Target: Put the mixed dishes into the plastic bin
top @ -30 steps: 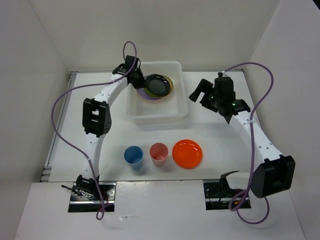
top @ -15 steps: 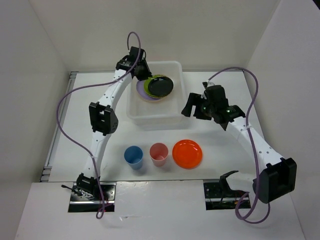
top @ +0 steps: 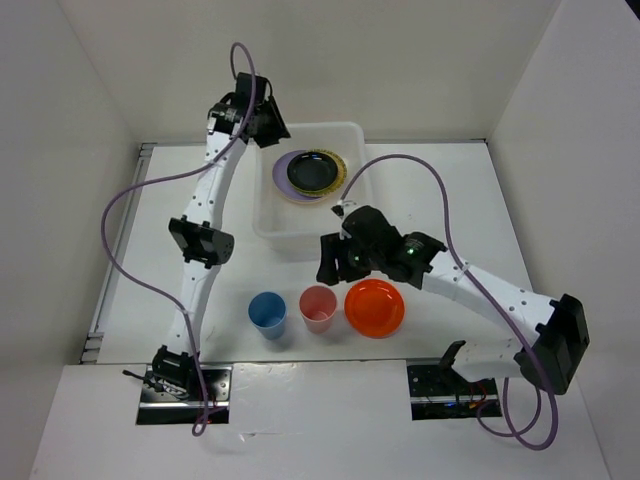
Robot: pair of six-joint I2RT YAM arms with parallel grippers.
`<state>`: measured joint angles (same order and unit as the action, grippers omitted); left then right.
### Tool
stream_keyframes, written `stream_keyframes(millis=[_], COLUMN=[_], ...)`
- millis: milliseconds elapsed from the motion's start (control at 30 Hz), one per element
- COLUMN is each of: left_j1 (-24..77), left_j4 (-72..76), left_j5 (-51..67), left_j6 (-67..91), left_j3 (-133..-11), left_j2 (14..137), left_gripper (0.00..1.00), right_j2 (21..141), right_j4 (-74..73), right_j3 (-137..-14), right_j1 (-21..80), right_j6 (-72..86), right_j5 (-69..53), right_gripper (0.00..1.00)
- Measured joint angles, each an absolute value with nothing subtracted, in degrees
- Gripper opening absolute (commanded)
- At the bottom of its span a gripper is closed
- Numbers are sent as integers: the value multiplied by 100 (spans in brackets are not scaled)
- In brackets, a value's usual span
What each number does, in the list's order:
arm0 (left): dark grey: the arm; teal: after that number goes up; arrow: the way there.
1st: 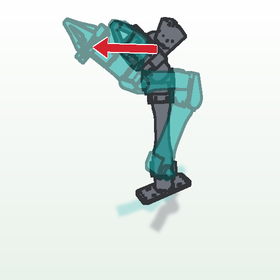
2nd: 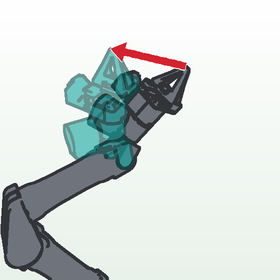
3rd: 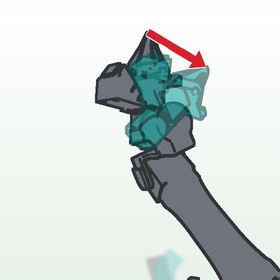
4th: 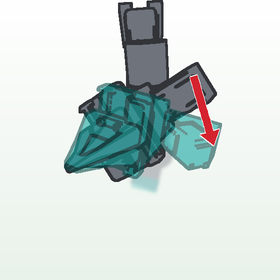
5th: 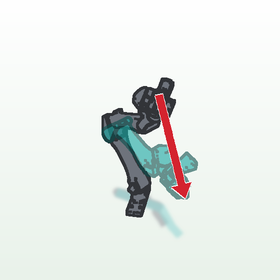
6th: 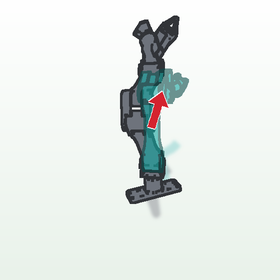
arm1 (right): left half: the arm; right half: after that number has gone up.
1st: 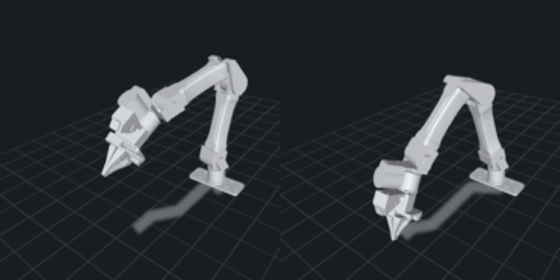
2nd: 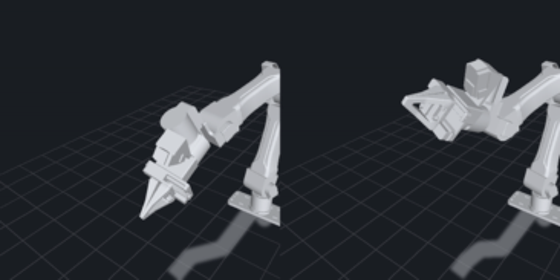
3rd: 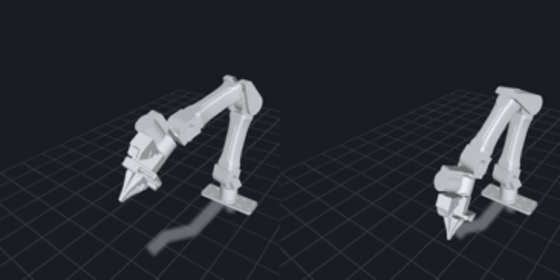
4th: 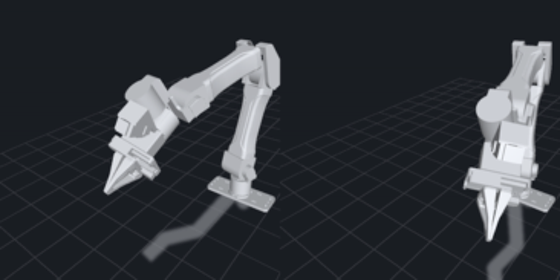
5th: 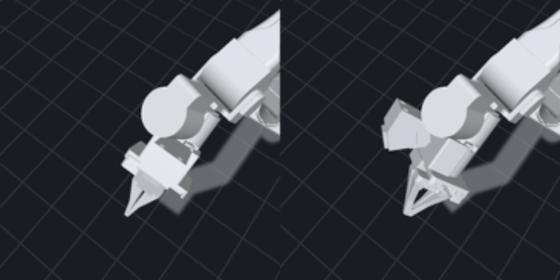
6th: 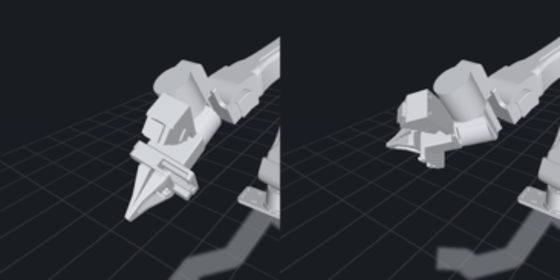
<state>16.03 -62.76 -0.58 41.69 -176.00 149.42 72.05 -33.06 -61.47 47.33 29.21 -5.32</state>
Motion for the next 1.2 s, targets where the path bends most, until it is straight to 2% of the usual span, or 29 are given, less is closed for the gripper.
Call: stream_keyframes(millis=[267, 367, 400, 467, 500, 567, 600, 667, 867, 1067, 1200], left_j1=[1459, 1367, 1345, 1321, 1334, 1396, 1409, 1461, 1568, 1542, 1509], left_j4=[-6670, -6879, -6928, -7015, -7076, -7150, -7190, -7244, -7240, -6265, -5548], left_j5=[80, 80, 58, 16, -3, -56, -71, -117, -294, -283, -73], left_j6=[3850, 3636, 3601, 3476, 3444, 3411, 3387, 3321, 3269, 3173, 3166], left_j3=[-17688, -17836, -17821, -17463, -17342, -17034, -16921, -16599, -14993, -11684, -10158], left_j2=[13120, 12304, 12064, 11454, 11218, 10785, 10650, 10388, 9601, 7789, 6528], left_gripper=[48, 50, 50, 51, 51, 51, 53, 53, 53, 53, 53], right_j2=[7793, 8090, 8180, 8383, 8501, 8788, 8884, 8997, 9006, 8993, 8847], right_j4=[-3503, -3695, -3756, -3885, -3924, -4012, -4029, -4139, -4630, -5524, -5610], right_j3=[-6149, -6173, -6193, -6263, -6307, -6420, -6445, -6519, -6901, -8130, -9218], right_j1=[5579, 5817, 5892, 6060, 6139, 6296, 6337, 6423, 6475, 6316, 5586], right_j6=[3024, 3052, 3068, 3103, 3122, 3210, 3223, 3297, 3422, 3378, 3022], right_j5=[93, 451, 578, 869, 1002, 1264, 1339, 1516, 1920, 2342, 2290], right_gripper=[63, 58, 52, 48, 34, 20, 7, 0, 0, 0, 0])
